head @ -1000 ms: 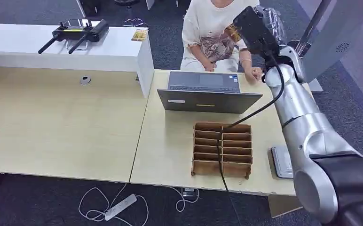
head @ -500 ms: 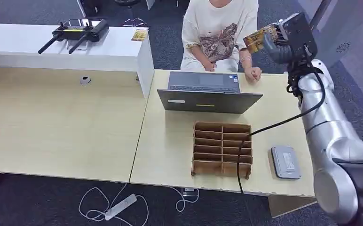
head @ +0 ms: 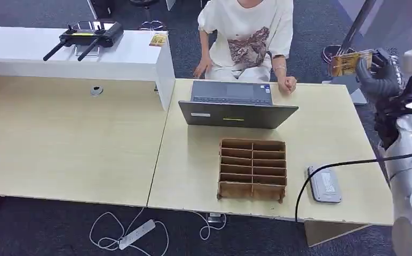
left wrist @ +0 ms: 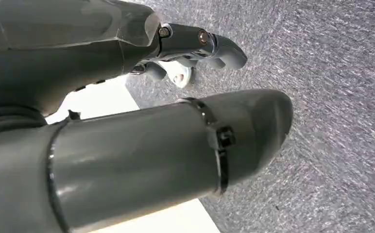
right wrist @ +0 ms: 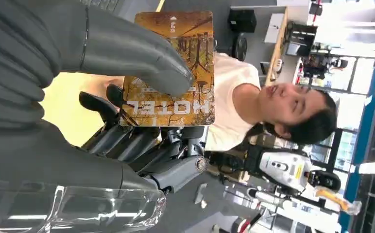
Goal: Pass the card to the sensor for recognition and then transmit it.
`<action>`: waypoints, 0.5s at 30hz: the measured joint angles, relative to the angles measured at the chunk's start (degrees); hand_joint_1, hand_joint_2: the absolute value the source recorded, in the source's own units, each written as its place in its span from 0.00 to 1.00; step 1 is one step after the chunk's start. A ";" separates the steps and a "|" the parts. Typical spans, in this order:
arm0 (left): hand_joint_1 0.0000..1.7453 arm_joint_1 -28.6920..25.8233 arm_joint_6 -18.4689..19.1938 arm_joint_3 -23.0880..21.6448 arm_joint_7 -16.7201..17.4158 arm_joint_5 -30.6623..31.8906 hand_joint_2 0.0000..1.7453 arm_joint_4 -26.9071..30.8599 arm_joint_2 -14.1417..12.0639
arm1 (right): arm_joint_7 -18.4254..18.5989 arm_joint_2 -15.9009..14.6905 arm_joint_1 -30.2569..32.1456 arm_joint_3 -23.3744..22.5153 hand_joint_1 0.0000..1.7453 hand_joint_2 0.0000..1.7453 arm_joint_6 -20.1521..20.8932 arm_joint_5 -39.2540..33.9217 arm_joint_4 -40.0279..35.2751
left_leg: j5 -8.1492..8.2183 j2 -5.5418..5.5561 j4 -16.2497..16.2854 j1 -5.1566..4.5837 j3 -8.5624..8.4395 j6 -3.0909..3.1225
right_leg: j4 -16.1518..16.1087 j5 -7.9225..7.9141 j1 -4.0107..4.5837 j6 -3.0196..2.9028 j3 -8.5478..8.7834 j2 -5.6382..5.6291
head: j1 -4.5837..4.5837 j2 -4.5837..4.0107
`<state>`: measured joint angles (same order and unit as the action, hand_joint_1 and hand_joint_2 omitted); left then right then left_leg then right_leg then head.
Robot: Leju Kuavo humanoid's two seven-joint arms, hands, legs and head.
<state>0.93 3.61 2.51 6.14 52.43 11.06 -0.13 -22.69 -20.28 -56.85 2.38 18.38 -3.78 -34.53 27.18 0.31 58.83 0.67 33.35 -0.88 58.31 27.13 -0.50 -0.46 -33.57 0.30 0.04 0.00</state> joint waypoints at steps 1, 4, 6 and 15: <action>0.00 0.04 0.00 0.00 0.02 0.07 0.00 0.00 0.00 | 0.04 -0.40 0.42 0.00 1.00 1.00 0.04 -0.57 -0.29 | 0.00 -0.03 0.00 0.00 -0.02 0.00 | 0.00 0.00 0.00 0.00 -0.01 -0.03 | 0.00 0.00; 0.00 0.09 0.00 0.02 0.02 0.39 0.00 0.00 0.02 | -0.18 -2.06 1.65 0.00 1.00 1.00 0.72 -2.28 -1.10 | 0.00 0.00 0.00 0.01 -0.02 0.00 | 0.00 0.00 0.00 0.00 -0.01 0.00 | 0.02 0.00; 0.00 0.07 0.02 0.02 0.13 0.57 0.00 0.00 0.00 | -0.48 -3.38 2.76 0.00 1.00 1.00 2.36 -3.55 -1.65 | -0.01 0.04 0.00 0.01 -0.01 0.00 | 0.00 0.00 0.01 0.00 0.00 0.04 | 0.00 0.00; 0.00 0.05 0.46 0.07 0.39 2.30 0.00 0.00 -0.07 | 0.46 -11.48 12.55 -0.07 1.00 1.00 5.62 -10.74 -8.53 | 0.04 0.14 0.00 -0.02 0.07 0.06 | -0.03 0.02 -0.03 0.03 0.00 0.13 | 0.02 0.00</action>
<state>0.98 4.07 2.58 6.54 54.73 11.06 -0.20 -22.23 -31.76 -44.31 2.32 24.00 -14.52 -43.06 27.22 0.45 58.84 0.64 33.43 -0.81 58.27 27.16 -0.52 -0.42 -33.57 0.44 0.07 0.00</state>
